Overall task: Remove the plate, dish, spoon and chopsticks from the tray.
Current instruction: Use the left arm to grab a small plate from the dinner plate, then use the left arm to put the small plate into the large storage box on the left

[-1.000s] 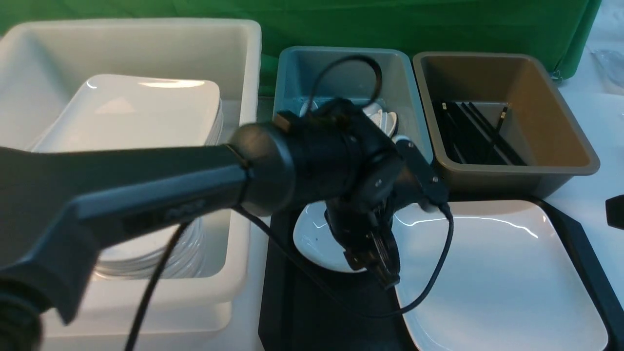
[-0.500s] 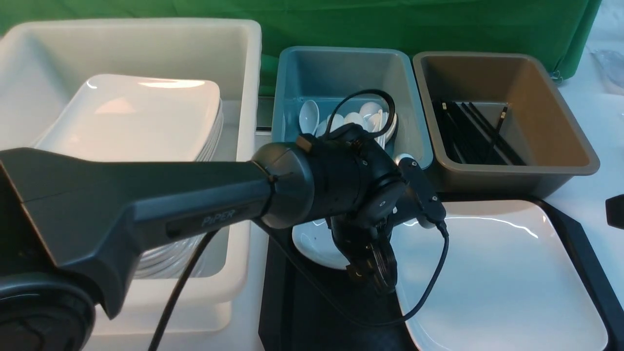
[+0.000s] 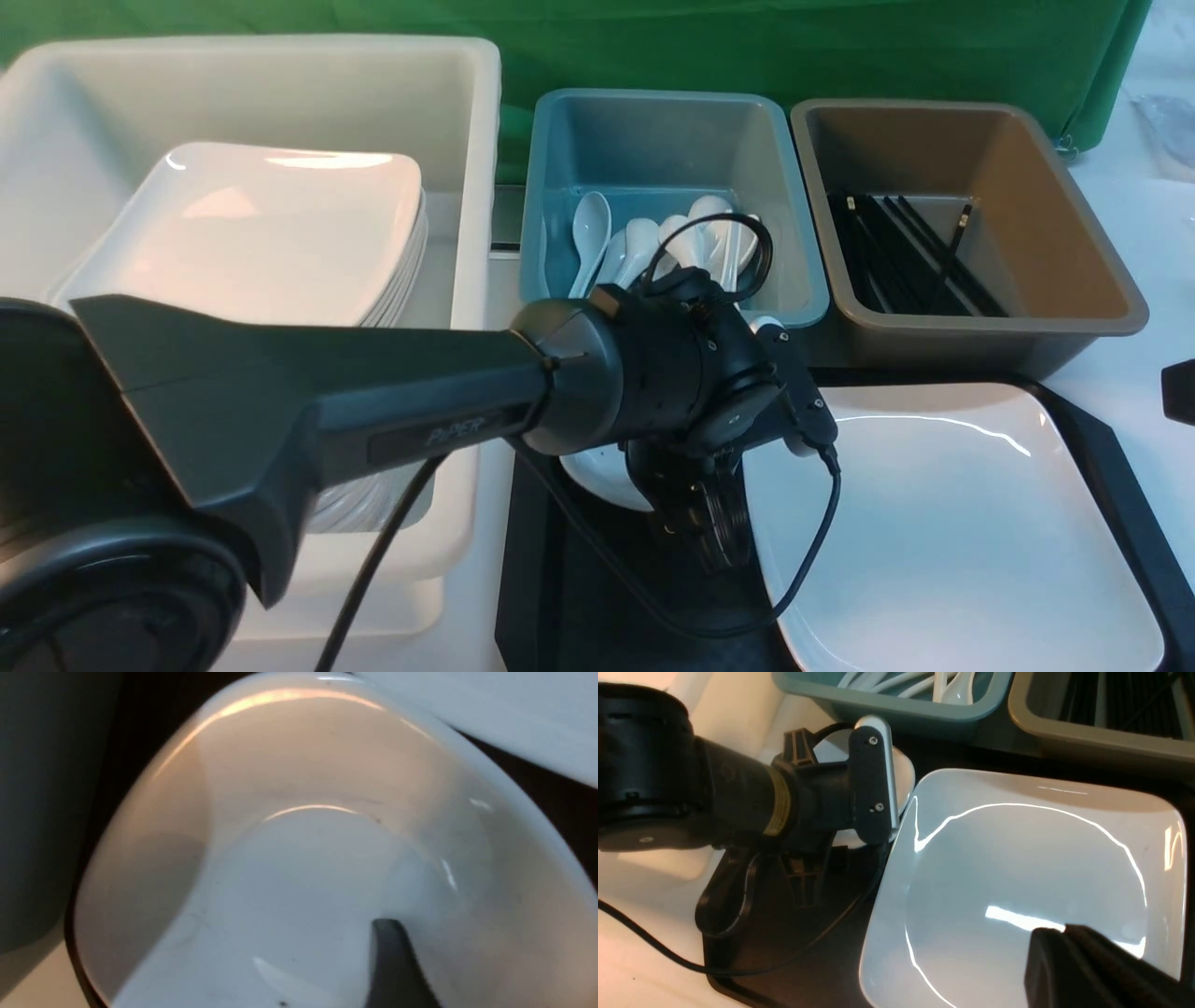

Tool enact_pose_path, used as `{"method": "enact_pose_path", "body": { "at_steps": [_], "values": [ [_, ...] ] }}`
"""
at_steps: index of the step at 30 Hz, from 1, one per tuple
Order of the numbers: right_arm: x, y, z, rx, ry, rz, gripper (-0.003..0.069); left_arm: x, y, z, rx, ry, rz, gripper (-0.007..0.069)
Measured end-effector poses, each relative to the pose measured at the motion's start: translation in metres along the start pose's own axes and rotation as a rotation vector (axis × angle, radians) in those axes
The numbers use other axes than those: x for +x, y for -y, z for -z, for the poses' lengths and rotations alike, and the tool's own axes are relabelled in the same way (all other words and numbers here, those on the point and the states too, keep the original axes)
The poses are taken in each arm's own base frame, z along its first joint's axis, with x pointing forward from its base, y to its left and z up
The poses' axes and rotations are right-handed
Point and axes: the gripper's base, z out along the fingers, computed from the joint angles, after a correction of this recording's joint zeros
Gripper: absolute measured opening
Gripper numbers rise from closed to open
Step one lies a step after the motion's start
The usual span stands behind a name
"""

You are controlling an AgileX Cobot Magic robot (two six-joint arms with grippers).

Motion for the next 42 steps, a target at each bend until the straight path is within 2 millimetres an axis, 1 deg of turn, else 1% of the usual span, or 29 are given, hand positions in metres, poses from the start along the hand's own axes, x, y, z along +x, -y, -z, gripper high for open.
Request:
{"method": "enact_pose_path", "body": {
  "at_steps": [2,4,6,7,12,14,16,17,18,19,20,21,22,23,24,27,28,29,30,32,33,35,36,38,39,40,41,42],
  "values": [
    [0.000,0.000,0.000,0.000,0.001,0.000,0.0055,0.000,0.000,0.000,0.000,-0.001,0.001,0.0251],
    [0.000,0.000,0.000,0.000,0.001,0.000,0.0055,0.000,0.000,-0.001,-0.002,-0.003,-0.002,0.0136],
    [0.000,0.000,0.000,0.000,0.001,0.000,0.0055,-0.002,-0.001,0.002,-0.012,0.006,-0.005,0.0103],
    [0.000,0.000,0.000,0.000,0.001,0.000,0.0056,-0.002,-0.003,0.007,-0.020,0.007,-0.005,0.0074],
    [0.000,0.000,0.000,0.000,0.001,0.000,0.0057,-0.002,-0.006,0.017,-0.034,0.010,0.009,0.0045],
    [0.000,0.000,0.000,0.000,0.001,0.000,0.0057,-0.001,-0.007,0.025,-0.028,0.013,0.032,0.0034],
    [0.000,0.000,0.000,0.000,0.001,0.000,0.0057,0.000,-0.008,0.038,-0.013,0.027,0.067,0.0024],
    [0.000,0.000,0.000,0.000,0.001,0.000,0.0057,0.001,-0.008,0.040,-0.012,0.029,0.069,0.0023],
    [0.000,0.000,0.000,0.000,0.001,0.000,0.0059,0.001,-0.009,0.052,-0.004,0.051,0.095,0.0017],
    [0.000,0.000,0.000,0.000,0.001,0.000,0.0059,0.001,-0.009,0.053,-0.002,0.054,0.099,0.0016],
    [0.000,0.000,0.000,0.000,0.001,0.000,0.0059,0.001,-0.011,0.065,0.004,0.079,0.124,0.0015],
    [0.000,0.000,0.000,0.000,0.001,0.000,0.0059,0.002,-0.011,0.069,0.003,0.085,0.127,0.0015],
    [0.000,0.000,0.000,0.000,0.001,0.000,0.0060,0.002,-0.014,0.082,-0.001,0.117,0.141,0.0015],
    [0.000,0.000,0.000,0.000,0.001,0.000,0.0060,0.002,-0.014,0.084,-0.001,0.121,0.142,0.0015],
    [0.000,0.000,0.000,0.000,0.001,0.000,0.0060,0.004,-0.017,0.099,-0.009,0.155,0.155,0.0015],
    [0.000,0.000,0.000,0.000,0.001,0.000,0.0062,0.007,-0.020,0.122,-0.021,0.206,0.172,0.0015],
    [0.000,0.000,0.000,0.000,0.001,0.000,0.0064,0.009,-0.022,0.134,-0.033,0.235,0.177,0.0015],
    [0.000,0.000,0.000,0.000,0.001,0.000,0.0064,0.009,-0.022,0.134,-0.033,0.235,0.177,0.0015],
    [0.000,0.000,0.000,0.001,0.002,0.000,0.0067,0.012,-0.025,0.150,-0.050,0.268,0.182,0.0015],
    [0.000,0.000,0.000,0.001,0.002,0.000,0.0070,0.017,-0.029,0.169,-0.077,0.311,0.190,0.0015],
    [0.000,0.000,0.000,0.001,0.002,0.000,0.0071,0.021,-0.031,0.183,-0.103,0.340,0.201,0.0015],
    [0.000,0.000,0.000,0.001,0.002,0.000,0.0071,0.025,-0.034,0.195,-0.127,0.364,0.214,0.0015],
    [0.000,0.000,0.000,0.001,0.002,0.000,0.0072,0.033,-0.038,0.213,-0.168,0.397,0.235,0.0015],
    [0.000,0.000,0.000,0.001,0.002,0.000,0.0072,0.044,-0.043,0.232,-0.208,0.420,0.269,0.0015],
    [0.000,0.000,0.000,0.001,0.002,0.000,0.0073,0.052,-0.048,0.238,-0.223,0.408,0.298,0.0015],
    [0.000,0.000,0.000,0.001,0.002,0.000,0.0073,0.054,-0.048,0.240,-0.225,0.405,0.303,0.0015],
    [0.000,0.000,0.000,0.001,0.002,0.000,0.0074,0.068,-0.056,0.245,-0.236,0.359,0.368,0.0015],
    [0.000,0.000,0.000,0.001,0.002,0.000,0.0075,0.079,-0.062,0.245,-0.242,0.319,0.423,0.0015]
  ]
}}
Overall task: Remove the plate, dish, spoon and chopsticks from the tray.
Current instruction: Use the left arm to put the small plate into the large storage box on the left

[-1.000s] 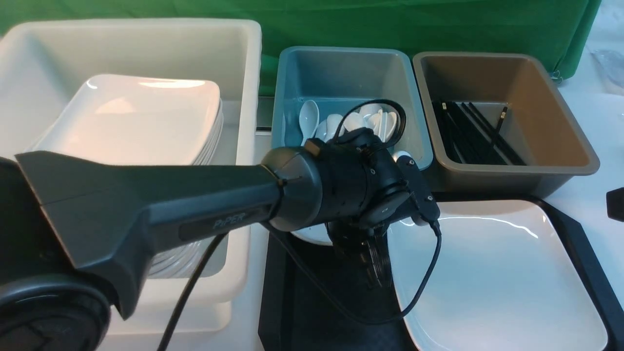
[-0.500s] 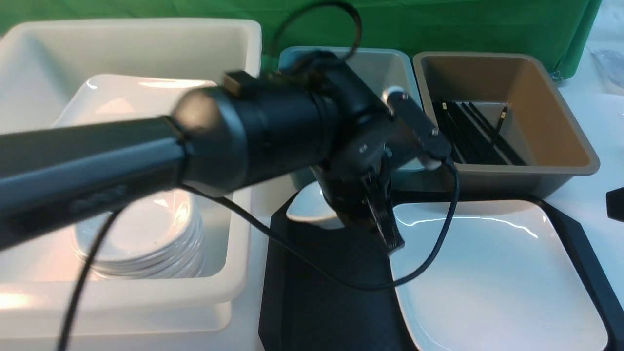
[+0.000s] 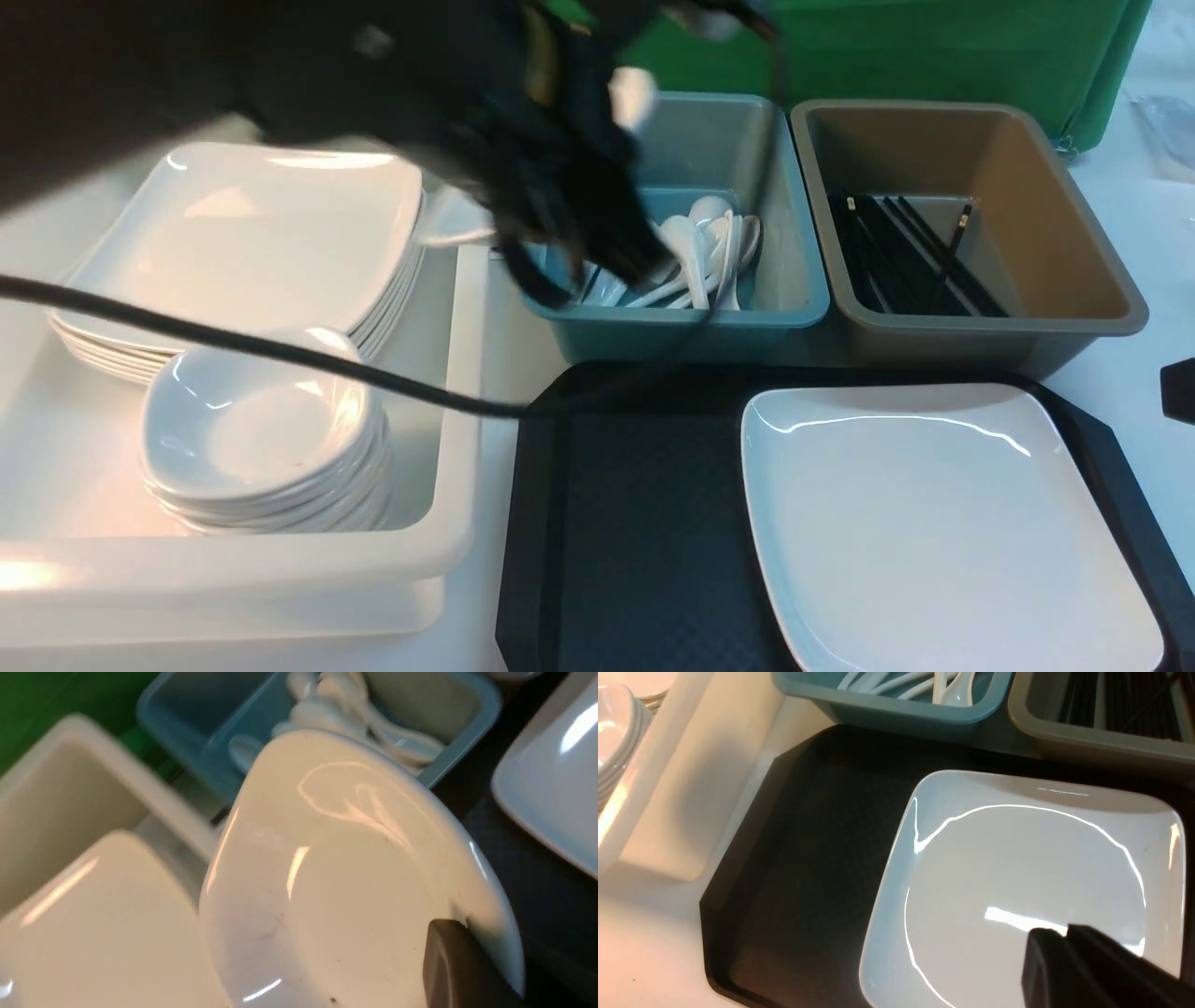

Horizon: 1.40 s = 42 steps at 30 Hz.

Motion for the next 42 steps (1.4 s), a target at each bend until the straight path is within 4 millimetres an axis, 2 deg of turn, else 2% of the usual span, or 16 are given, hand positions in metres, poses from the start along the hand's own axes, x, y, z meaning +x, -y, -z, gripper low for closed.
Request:
{"method": "enact_pose_path", "body": {
  "at_steps": [3,4,6,13,19,22,26,30,31,32,33,34,36,37,39,42],
  "values": [
    [0.000,0.000,0.000,0.000,0.000,0.000,0.0077,0.025,-0.026,-0.011,-0.058,-0.156,0.125,0.0015],
    [0.000,0.000,0.000,0.000,0.000,0.000,0.0077,0.025,-0.026,-0.011,-0.058,-0.156,0.127,0.0015],
    [0.000,0.000,0.000,0.000,0.001,-0.002,0.0078,0.048,-0.038,-0.026,-0.089,-0.271,0.183,0.0015],
    [0.000,0.000,0.000,0.000,0.001,-0.004,0.0083,0.089,-0.025,-0.059,-0.066,-0.386,0.187,0.0015],
    [0.000,0.000,0.000,0.000,0.001,-0.004,0.0085,0.103,-0.021,-0.070,-0.090,-0.410,0.151,0.0020],
    [0.000,0.000,0.000,0.000,0.001,-0.004,0.0087,0.105,-0.021,-0.070,-0.090,-0.416,0.149,0.0025],
    [0.000,0.000,0.000,0.000,0.001,-0.004,0.0090,0.104,-0.020,-0.071,-0.087,-0.410,0.150,0.0099],
    [0.000,0.000,0.000,0.000,0.001,-0.005,0.0090,0.104,-0.020,-0.071,-0.086,-0.408,0.151,0.0282],
    [0.000,0.000,0.000,0.000,0.001,-0.005,0.0090,0.104,-0.020,-0.071,-0.085,-0.409,0.152,0.0292],
    [0.000,0.000,0.000,0.000,0.001,-0.005,0.0090,0.103,-0.020,-0.067,-0.079,-0.411,0.171,0.0377],
    [0.000,0.000,0.000,0.000,0.001,-0.005,0.0091,0.101,-0.020,-0.065,-0.072,-0.412,0.187,0.0402],
    [0.000,0.000,0.000,0.000,0.001,-0.006,0.0091,0.097,-0.022,-0.059,-0.061,-0.400,0.219,0.0452],
    [0.000,0.000,0.000,0.000,0.001,-0.007,0.0091,0.090,-0.023,-0.052,-0.044,-0.378,0.253,0.0479],
    [0.000,0.000,0.000,0.000,0.001,-0.007,0.0091,0.078,-0.025,-0.039,-0.011,-0.326,0.311,0.0512],
    [0.000,0.000,0.000,0.000,0.001,-0.007,0.0091,0.071,-0.025,-0.032,0.026,-0.290,0.350,0.0521],
    [0.000,0.000,0.000,0.001,0.004,-0.007,0.0091,0.044,-0.021,-0.014,0.175,-0.132,0.466,0.0497]
  ]
}}
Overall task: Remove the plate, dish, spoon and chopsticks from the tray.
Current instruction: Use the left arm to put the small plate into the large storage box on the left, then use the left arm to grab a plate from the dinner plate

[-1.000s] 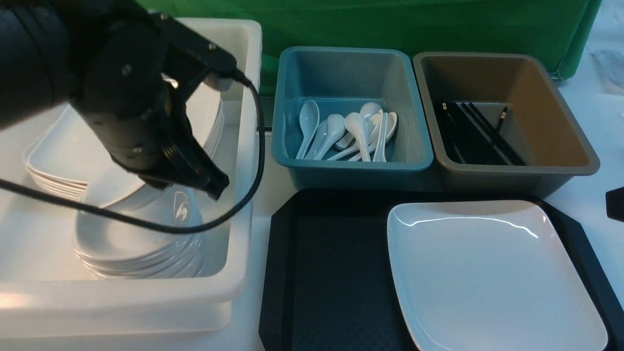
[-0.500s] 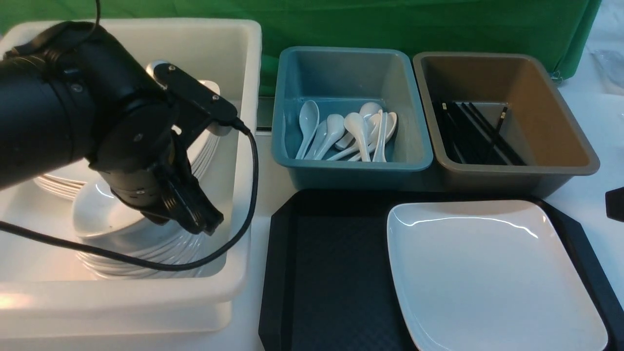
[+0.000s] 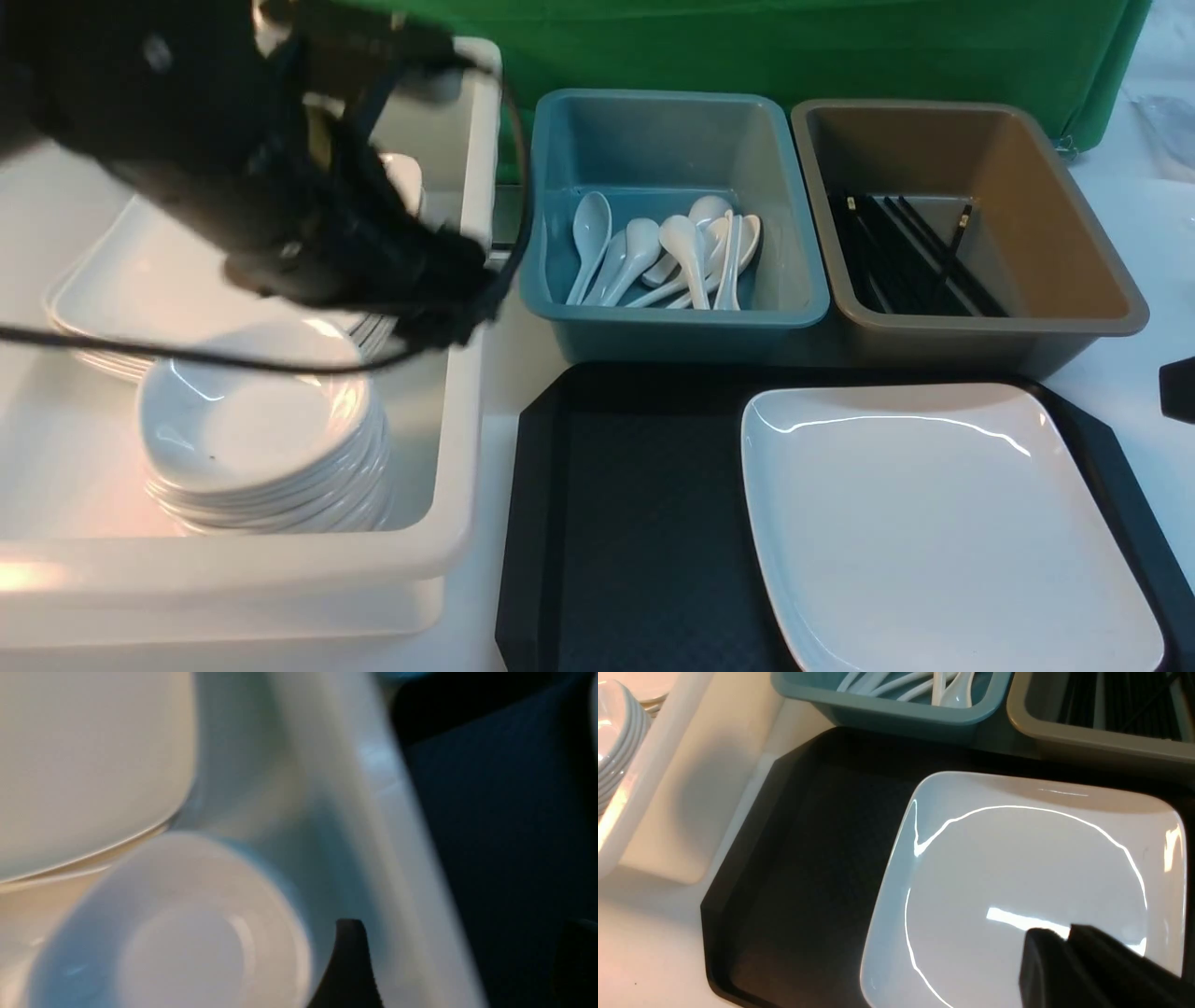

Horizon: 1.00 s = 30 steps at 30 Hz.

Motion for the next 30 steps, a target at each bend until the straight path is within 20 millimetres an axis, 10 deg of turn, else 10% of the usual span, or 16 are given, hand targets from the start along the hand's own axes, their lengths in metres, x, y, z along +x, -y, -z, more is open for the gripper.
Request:
{"method": "enact_pose_path", "body": {
  "at_steps": [8,12,20,30],
  "values": [
    [0.000,0.000,0.000,0.001,0.003,0.000,0.0091,-0.027,0.040,-0.030,0.403,0.015,0.046,0.0068],
    [0.000,0.000,0.000,0.001,0.003,0.000,0.0091,-0.038,0.050,-0.071,0.480,-0.064,0.047,0.0011],
    [0.000,0.000,0.000,0.001,0.003,0.000,0.0087,-0.054,0.055,-0.135,0.479,-0.133,0.016,0.0034],
    [-0.002,0.001,0.000,0.008,0.023,0.000,0.0087,-0.060,0.064,-0.213,0.358,-0.164,-0.133,0.0408]
  ]
}}
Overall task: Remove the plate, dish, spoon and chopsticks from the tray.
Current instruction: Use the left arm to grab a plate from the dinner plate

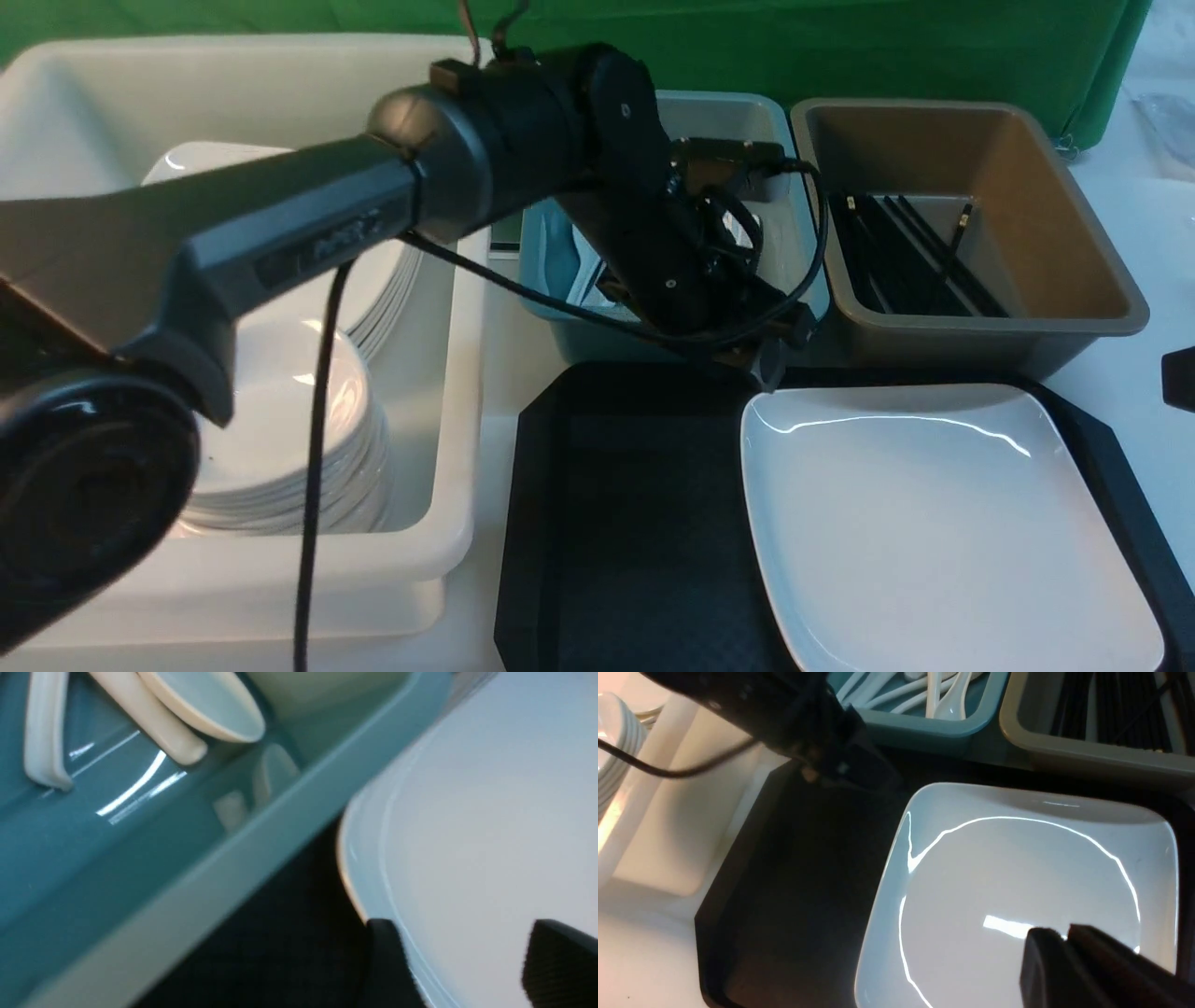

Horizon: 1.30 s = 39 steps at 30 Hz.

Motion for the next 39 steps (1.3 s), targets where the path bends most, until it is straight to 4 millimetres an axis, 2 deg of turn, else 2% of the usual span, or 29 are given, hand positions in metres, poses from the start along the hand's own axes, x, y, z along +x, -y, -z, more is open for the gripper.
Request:
{"method": "enact_pose_path", "body": {
  "at_steps": [4,7,14,26,30,34,39],
  "values": [
    [-0.001,0.000,0.000,0.003,0.007,0.000,0.0087,0.001,-0.008,-0.022,-0.012,-0.003,0.013,0.0532],
    [-0.001,0.000,0.000,0.004,0.010,0.000,0.0087,0.005,-0.013,-0.039,-0.008,-0.026,0.032,0.0573],
    [-0.002,0.001,0.000,0.007,0.020,0.003,0.0087,0.010,-0.019,-0.066,-0.013,-0.021,0.014,0.0577],
    [-0.004,0.002,0.000,0.017,0.046,0.003,0.0091,0.006,0.001,-0.074,-0.039,0.036,-0.088,0.0568],
    [-0.004,0.002,0.000,0.017,0.047,0.003,0.0091,0.006,0.000,-0.074,-0.052,0.043,-0.092,0.0523],
    [-0.004,0.002,0.000,0.017,0.046,0.003,0.0091,0.007,-0.001,-0.076,-0.058,0.035,-0.100,0.0409],
    [-0.004,0.002,0.000,0.017,0.047,0.003,0.0091,0.010,-0.003,-0.080,-0.050,0.010,-0.088,0.0231]
  ]
}}
